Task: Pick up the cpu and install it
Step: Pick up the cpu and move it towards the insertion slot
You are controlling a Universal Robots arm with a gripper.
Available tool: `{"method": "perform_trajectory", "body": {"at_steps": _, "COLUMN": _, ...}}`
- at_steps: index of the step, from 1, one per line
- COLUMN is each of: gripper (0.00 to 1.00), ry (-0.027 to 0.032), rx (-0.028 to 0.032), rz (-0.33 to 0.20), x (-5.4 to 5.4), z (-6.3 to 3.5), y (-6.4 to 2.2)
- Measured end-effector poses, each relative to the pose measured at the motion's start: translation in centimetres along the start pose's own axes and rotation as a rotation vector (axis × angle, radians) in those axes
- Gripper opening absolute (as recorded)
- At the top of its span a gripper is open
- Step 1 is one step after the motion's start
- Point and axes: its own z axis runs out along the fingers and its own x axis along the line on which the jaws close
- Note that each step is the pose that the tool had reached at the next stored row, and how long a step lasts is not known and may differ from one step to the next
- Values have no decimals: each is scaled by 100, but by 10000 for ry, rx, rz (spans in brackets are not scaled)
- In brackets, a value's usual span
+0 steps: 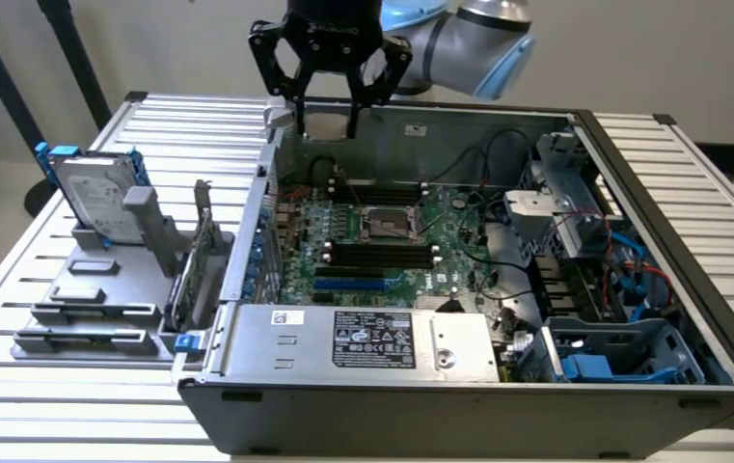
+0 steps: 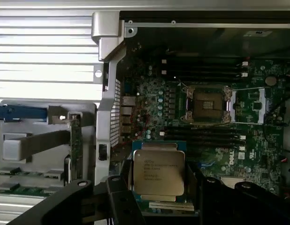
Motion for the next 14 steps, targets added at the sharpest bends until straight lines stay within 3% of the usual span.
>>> {"method": "perform_trajectory", "body": {"at_steps": 14, "gripper": 55, "ry": 1, "rx": 1, "rz": 0, "x": -605, "z": 235, "y": 308}}
